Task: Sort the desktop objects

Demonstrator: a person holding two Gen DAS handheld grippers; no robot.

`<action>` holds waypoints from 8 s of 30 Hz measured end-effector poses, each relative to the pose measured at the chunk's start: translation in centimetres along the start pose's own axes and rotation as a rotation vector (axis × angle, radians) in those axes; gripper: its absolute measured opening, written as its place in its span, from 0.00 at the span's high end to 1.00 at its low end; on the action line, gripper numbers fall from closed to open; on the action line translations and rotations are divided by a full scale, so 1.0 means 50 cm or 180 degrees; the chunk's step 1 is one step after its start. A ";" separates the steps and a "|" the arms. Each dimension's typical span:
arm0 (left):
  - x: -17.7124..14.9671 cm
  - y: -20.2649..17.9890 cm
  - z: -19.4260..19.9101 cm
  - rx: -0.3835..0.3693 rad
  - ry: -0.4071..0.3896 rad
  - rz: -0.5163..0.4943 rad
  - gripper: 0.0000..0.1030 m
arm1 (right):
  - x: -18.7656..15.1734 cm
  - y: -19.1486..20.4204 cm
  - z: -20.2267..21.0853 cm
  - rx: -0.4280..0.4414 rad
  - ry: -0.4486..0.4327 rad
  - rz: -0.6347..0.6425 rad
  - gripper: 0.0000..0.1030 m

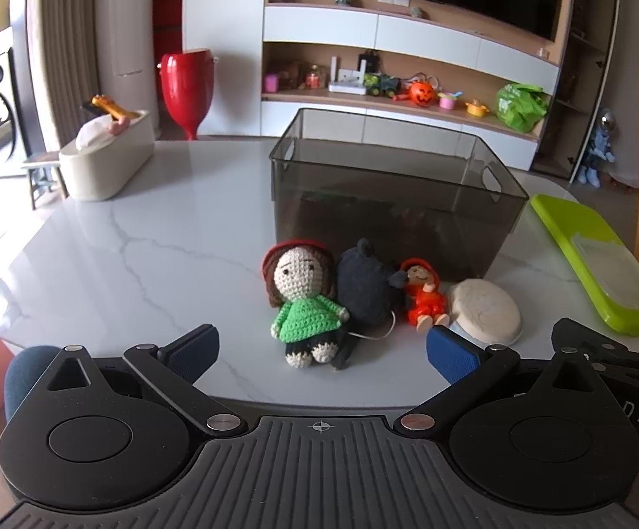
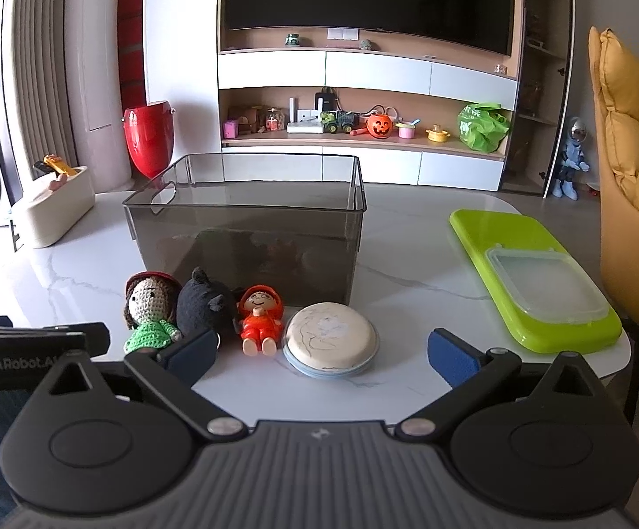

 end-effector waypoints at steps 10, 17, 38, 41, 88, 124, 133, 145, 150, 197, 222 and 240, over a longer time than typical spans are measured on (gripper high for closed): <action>-0.002 -0.002 -0.003 0.0013 0.0005 -0.0015 0.00 | -0.003 0.003 -0.003 0.0028 0.0018 0.0004 0.00; -0.001 0.000 0.002 0.0016 -0.0010 -0.0016 0.00 | -0.004 0.002 -0.001 0.0032 0.0020 0.0009 0.00; 0.076 -0.001 -0.153 -0.0020 0.0805 -0.0628 0.00 | 0.043 -0.070 -0.169 0.0778 0.0585 0.0068 0.00; 0.093 0.014 -0.206 -0.0115 0.1119 -0.0545 0.00 | 0.050 -0.089 -0.252 0.1087 0.1072 0.0018 0.00; 0.427 -0.072 -0.170 -0.0961 0.1228 0.0152 0.95 | 0.100 -0.139 -0.414 0.1973 0.1035 -0.0068 0.06; -0.025 0.315 -0.196 -0.0743 0.2815 0.0387 0.05 | -0.198 0.393 -0.400 0.3202 0.2742 0.2169 0.42; -0.078 0.293 -0.202 -0.0471 0.2819 0.0192 0.05 | -0.472 0.510 -0.548 0.2708 0.3487 0.2732 0.43; -0.026 0.354 -0.242 -0.0436 0.2721 0.0743 0.04 | -0.717 0.552 -0.489 0.2635 0.0956 0.5760 0.30; -0.031 0.353 -0.255 -0.0454 0.2782 0.0751 0.04 | -0.713 0.569 -0.516 0.2721 0.1032 0.5638 0.34; -0.005 0.335 -0.004 -0.0614 0.1958 0.0793 0.04 | -0.417 0.574 -0.470 0.3050 0.2681 0.3583 1.00; -0.025 0.474 -0.218 -0.0709 0.2494 0.1342 0.04 | -0.682 0.770 -0.552 0.3172 0.2840 0.4525 0.28; -0.027 0.473 -0.218 -0.0638 0.2522 0.1389 0.04 | -0.742 0.674 -0.447 0.4073 0.0707 0.6912 0.37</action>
Point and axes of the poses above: each gripper's, at about its wrist camera, not at the fingertips, and z roughly against the way its jaws point, y to its left, x to its top, the point moved 4 cm from there along -z, roughly the way its jaws point, and after that the axes turned 11 degrees about z, right-handed, at the moved point
